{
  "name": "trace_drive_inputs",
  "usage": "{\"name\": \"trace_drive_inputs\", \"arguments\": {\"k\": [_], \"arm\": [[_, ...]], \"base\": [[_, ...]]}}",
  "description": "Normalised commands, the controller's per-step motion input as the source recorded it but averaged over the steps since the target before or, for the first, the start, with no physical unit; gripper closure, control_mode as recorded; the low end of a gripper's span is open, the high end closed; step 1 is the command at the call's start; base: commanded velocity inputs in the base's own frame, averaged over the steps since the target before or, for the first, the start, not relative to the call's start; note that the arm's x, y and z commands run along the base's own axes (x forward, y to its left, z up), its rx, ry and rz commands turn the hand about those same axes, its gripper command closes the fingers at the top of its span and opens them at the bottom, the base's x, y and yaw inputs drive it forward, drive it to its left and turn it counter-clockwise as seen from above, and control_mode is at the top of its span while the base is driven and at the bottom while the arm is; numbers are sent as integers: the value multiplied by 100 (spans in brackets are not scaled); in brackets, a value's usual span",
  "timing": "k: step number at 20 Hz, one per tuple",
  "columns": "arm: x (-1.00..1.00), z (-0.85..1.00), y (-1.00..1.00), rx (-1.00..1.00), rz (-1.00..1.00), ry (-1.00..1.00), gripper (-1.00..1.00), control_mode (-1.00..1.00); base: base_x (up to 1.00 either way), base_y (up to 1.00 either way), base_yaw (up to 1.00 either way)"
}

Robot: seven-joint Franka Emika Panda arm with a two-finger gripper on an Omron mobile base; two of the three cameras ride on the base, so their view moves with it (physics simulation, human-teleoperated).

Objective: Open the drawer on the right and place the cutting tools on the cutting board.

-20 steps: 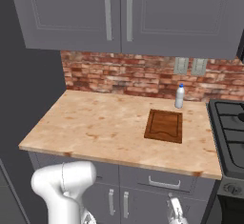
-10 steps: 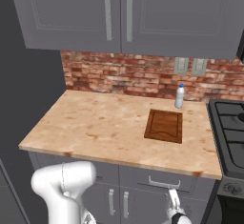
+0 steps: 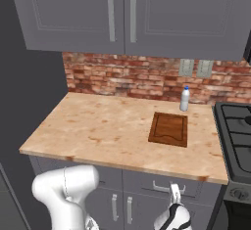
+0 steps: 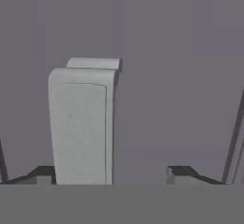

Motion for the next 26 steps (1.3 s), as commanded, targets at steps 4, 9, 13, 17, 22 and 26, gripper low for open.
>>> {"name": "trace_drive_inputs", "arguments": {"k": [4,9,13,17,22,26], "arm": [[42,-10,0,0,-2,2,-100,-100],[7,0,0,0,0,0,100,-100],[-59,0,0,0,0,-1,100,-100],[-100,-9,-7,4,-4,-6,100,-100],[-100,-16,-15,6,-8,-4,100,-100],[-100,-18,-12,3,-7,0,100,-100]], "base": [[0,0,0],[0,0,0],[0,0,0],[0,0,0],[0,0,0],[0,0,0]]}}
